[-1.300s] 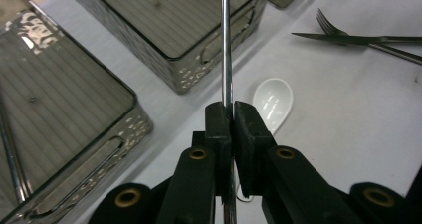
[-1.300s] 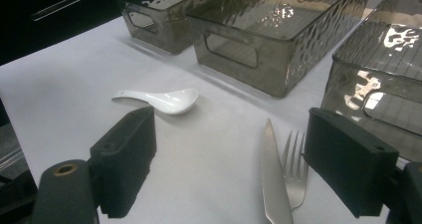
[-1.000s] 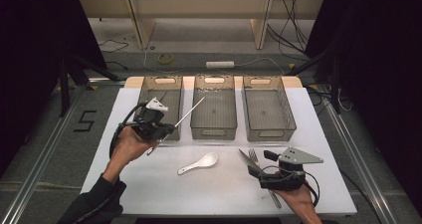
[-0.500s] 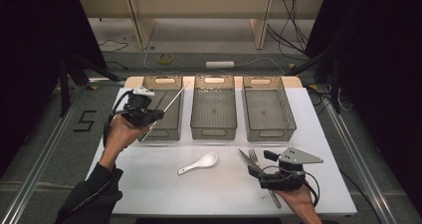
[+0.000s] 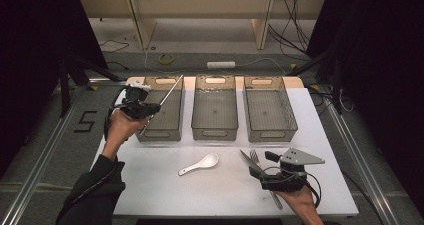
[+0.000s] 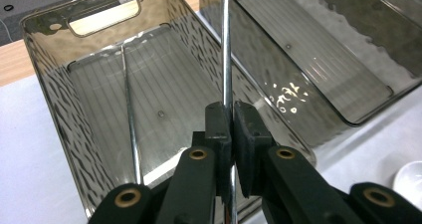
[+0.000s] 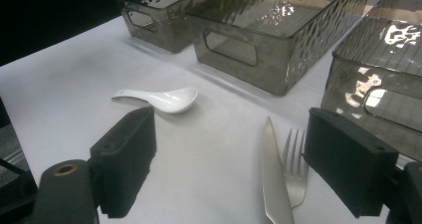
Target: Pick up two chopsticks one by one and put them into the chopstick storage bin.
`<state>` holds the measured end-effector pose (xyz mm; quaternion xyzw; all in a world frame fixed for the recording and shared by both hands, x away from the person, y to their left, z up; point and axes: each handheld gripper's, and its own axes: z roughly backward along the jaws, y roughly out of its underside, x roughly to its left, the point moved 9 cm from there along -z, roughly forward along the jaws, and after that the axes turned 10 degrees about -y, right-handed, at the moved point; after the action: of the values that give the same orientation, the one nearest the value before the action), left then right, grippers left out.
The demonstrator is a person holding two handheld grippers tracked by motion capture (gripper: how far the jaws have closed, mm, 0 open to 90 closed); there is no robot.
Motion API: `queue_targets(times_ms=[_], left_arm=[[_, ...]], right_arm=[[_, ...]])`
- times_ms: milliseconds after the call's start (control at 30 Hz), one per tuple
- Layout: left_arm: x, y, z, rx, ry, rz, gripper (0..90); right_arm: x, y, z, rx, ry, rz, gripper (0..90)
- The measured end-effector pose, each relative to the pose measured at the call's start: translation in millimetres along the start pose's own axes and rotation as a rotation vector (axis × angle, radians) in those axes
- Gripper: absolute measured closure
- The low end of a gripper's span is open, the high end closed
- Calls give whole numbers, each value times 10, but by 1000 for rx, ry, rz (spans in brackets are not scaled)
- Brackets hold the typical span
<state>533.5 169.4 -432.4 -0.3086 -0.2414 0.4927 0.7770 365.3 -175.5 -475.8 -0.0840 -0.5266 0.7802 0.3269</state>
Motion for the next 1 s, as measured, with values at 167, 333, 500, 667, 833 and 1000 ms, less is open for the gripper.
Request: queue_targets(times_ms=[167,333,500,667,833,1000], left_arm=[[85,-32,-68,-2,-4,20,850],[117,-51,-121,-9,-16,21,850],[175,-47,-188,-8,-29,21,850],[249,-61,-221,-15,-41,33,850],[310,-76,-269,-26,-54,45,850],[341,-51,-343,-22,-62,55,850]], right_arm=[[4,1,-4,2,-2,1,215],[5,-1,0,-1,-2,0,215],[7,0,5,-1,-3,2,215],[2,1,12,-3,-3,0,215],[5,2,10,-4,-5,-1,215],[0,8,6,-3,-6,-6,216]])
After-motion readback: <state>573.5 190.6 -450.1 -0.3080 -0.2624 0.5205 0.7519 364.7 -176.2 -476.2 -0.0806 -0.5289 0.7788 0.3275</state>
